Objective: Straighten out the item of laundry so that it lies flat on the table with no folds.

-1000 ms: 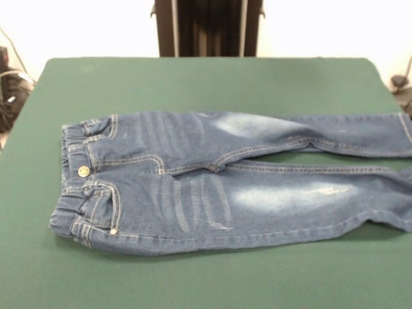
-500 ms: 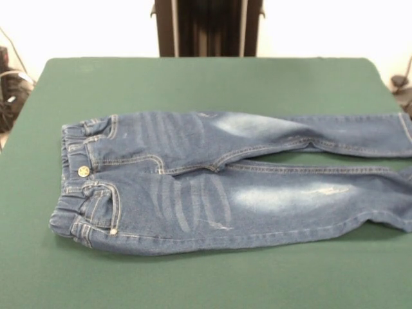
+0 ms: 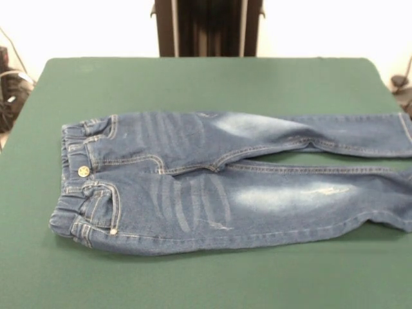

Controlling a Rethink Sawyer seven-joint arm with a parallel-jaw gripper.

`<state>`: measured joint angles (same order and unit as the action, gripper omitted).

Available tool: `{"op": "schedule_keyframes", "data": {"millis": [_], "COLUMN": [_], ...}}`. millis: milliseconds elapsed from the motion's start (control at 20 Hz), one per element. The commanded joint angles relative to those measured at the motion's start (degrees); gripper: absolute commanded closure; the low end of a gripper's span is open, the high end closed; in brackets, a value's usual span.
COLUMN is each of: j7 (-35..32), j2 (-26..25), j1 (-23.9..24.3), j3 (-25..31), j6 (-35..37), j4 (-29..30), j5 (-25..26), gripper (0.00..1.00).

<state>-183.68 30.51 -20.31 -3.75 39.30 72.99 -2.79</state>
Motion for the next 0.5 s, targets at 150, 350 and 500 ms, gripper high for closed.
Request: {"op": "schedule_keyframes", "data": {"millis": [150, 350, 500], "j7": [15.9, 20.6, 22.8], "j2": [-3.2, -1.9, -1.7], "j1": [10.5, 16.6, 20.7], "j3": [6.9, 9.5, 11.4], "j6": [-0.8, -2.1, -1.9], "j4": [5.4, 7.6, 7.8], "j5": [5.4, 8.5, 11.1], "gripper": [0.00, 0.00, 0.00]}}
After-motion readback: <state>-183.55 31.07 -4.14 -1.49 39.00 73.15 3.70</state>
